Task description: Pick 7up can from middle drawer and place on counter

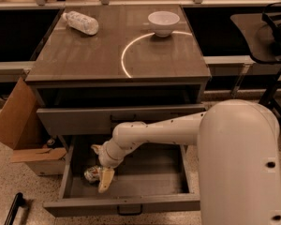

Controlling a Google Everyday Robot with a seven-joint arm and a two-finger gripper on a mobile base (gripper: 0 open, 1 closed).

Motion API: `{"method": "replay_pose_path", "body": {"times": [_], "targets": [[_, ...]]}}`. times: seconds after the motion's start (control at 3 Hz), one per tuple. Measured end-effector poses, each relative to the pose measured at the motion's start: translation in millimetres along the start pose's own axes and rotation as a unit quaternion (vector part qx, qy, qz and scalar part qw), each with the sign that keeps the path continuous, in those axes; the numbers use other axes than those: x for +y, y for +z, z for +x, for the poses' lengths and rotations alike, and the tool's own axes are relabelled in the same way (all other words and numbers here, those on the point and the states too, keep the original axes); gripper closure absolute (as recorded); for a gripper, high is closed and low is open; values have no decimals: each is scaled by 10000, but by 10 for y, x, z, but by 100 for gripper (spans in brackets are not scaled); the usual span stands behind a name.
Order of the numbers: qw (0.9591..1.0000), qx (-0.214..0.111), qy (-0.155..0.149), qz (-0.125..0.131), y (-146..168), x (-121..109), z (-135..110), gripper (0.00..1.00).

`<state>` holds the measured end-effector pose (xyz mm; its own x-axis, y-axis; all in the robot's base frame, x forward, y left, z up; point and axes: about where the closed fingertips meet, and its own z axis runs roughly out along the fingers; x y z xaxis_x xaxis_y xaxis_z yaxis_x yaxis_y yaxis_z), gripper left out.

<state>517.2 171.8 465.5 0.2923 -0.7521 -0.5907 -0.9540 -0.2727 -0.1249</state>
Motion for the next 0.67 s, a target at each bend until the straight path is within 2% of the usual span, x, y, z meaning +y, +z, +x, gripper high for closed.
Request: {"method": "replay_pose_path", "body": {"times": [0.67], "targets": [[9995, 80, -316, 61, 358, -136, 120, 0]]}}
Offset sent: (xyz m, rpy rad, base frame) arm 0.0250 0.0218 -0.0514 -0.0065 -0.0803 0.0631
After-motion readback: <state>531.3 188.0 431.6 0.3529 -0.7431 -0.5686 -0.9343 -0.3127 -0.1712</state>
